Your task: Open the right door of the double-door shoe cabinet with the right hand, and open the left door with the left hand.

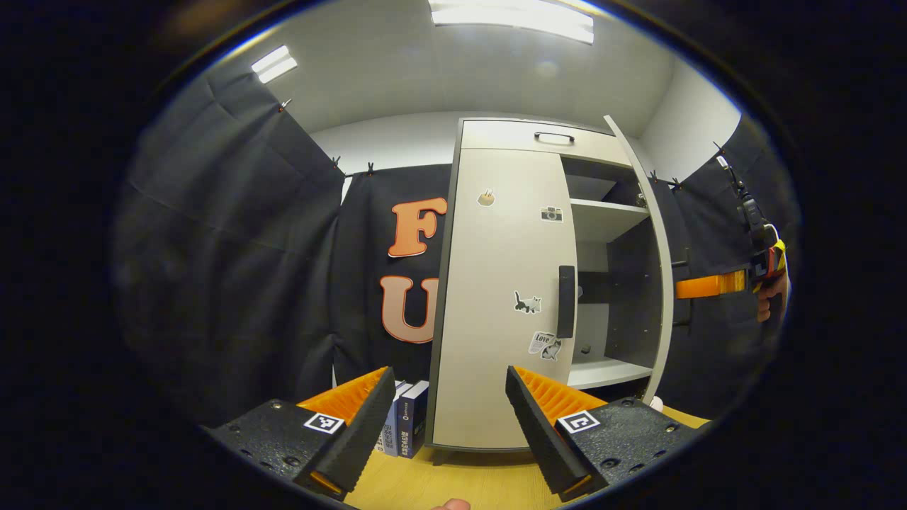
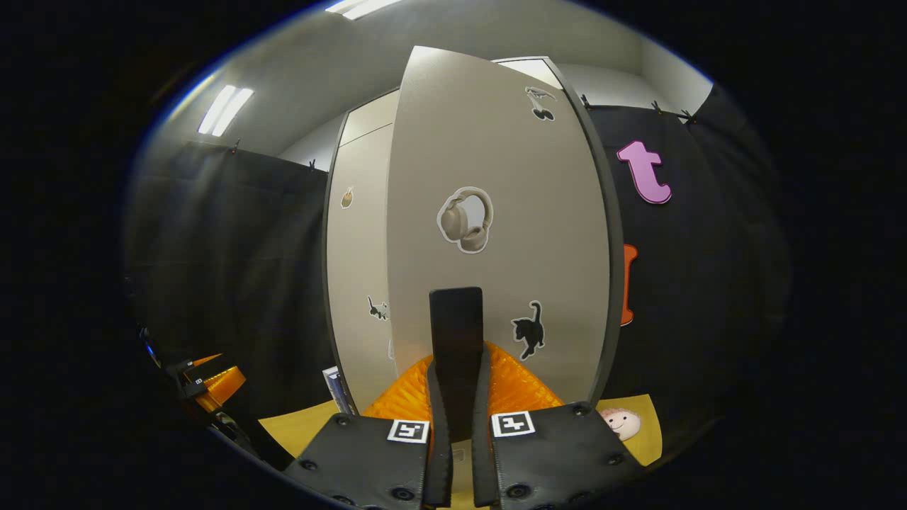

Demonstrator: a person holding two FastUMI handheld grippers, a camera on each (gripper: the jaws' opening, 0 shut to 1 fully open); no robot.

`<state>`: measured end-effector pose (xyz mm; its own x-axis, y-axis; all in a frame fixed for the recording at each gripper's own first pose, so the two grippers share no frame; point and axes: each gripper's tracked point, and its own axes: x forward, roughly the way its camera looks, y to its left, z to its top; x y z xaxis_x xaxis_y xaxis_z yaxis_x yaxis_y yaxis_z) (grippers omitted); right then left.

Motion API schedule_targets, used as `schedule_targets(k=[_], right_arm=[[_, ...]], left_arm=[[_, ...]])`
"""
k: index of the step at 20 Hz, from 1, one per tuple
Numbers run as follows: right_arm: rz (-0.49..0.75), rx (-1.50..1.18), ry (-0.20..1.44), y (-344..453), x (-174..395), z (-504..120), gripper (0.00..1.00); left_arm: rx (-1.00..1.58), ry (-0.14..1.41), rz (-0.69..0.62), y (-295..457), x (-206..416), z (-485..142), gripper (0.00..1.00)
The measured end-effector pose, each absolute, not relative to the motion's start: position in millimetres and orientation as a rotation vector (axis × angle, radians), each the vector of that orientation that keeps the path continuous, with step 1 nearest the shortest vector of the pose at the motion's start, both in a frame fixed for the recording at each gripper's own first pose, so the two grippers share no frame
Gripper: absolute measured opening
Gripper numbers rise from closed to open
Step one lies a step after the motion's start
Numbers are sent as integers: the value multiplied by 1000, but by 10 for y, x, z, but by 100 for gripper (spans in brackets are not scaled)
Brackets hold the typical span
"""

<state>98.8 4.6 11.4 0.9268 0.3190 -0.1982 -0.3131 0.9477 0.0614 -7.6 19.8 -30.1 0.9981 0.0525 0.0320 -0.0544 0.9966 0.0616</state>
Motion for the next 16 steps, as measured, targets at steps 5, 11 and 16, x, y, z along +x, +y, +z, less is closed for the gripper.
schedule_targets(k=[5,11,16], right_arm=[[251,13,205,-380,743,175,18],[171,14,192,-638,648,211,18],[123,29,179,-731,630,227,17]], left_arm=[[46,-28,27,118,-46,-329,94],[33,-29,-7,34,-18,-351,94],[25,-25,1,105,-8,-389,94]])
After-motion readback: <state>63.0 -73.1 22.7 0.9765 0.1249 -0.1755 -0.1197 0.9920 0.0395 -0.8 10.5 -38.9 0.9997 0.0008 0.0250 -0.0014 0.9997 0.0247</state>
